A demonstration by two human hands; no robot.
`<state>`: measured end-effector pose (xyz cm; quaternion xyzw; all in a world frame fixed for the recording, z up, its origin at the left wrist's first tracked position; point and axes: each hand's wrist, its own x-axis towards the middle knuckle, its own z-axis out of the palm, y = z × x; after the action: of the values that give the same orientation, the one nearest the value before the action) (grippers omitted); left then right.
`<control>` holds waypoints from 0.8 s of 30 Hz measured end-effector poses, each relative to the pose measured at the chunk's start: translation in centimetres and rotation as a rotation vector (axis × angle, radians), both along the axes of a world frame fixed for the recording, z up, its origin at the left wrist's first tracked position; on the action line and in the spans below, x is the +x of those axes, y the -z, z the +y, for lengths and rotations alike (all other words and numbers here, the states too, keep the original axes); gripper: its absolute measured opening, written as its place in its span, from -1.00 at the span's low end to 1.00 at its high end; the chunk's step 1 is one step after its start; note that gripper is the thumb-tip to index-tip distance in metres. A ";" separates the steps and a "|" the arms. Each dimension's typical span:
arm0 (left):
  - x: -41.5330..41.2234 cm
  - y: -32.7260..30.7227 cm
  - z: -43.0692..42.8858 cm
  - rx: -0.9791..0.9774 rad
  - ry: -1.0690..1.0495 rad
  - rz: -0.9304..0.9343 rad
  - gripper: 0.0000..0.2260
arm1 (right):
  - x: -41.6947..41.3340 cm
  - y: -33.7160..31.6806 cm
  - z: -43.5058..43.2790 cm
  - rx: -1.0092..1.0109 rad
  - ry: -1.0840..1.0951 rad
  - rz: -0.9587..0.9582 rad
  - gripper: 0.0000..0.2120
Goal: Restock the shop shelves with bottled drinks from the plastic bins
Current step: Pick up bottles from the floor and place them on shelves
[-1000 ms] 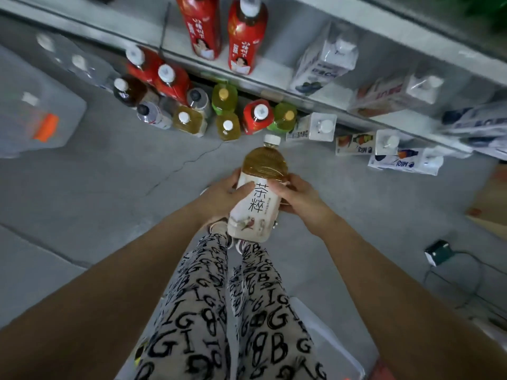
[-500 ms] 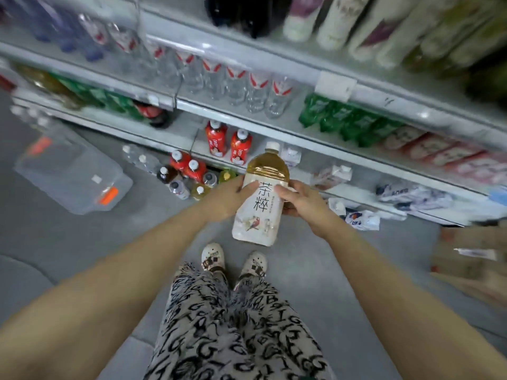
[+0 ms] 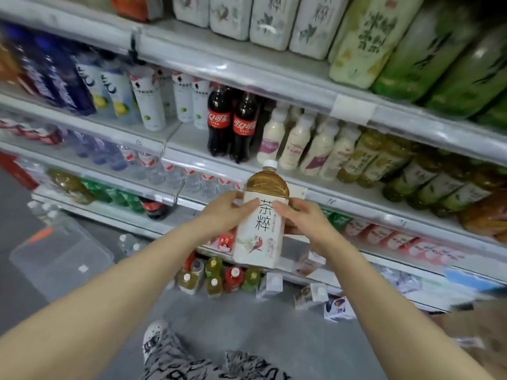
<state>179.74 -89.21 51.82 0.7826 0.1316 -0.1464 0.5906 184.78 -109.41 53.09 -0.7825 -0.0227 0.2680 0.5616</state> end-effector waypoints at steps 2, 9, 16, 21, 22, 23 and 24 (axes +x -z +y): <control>1.0 -1.6 0.9 0.006 0.030 -0.032 -0.42 | 0.4 -1.6 0.6 0.034 0.031 -0.012 -0.64; 4.1 -8.0 4.9 -0.001 0.115 -0.136 -0.52 | 1.3 -7.8 3.8 0.079 0.093 -0.146 -0.70; 6.7 -13.8 9.6 0.014 0.199 -0.296 -0.56 | 1.8 -14.0 8.4 0.087 0.155 -0.315 -0.69; 8.3 -16.8 13.1 -0.009 0.224 -0.374 -0.53 | 2.3 -17.4 12.1 0.074 0.213 -0.405 -0.67; 8.6 -17.4 13.9 -0.023 0.223 -0.381 -0.48 | 2.4 -17.9 12.8 0.079 0.221 -0.417 -0.69; 8.9 -17.8 14.6 -0.033 0.221 -0.385 -0.42 | 2.6 -18.5 13.5 0.085 0.227 -0.431 -0.70; 9.2 -18.2 15.4 -0.030 0.222 -0.395 -0.37 | 2.8 -18.9 14.2 0.088 0.230 -0.445 -0.71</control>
<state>188.97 -73.82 70.00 0.7967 -0.0755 -0.0563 0.5970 187.56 -95.22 72.04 -0.7944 -0.0685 0.0224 0.6031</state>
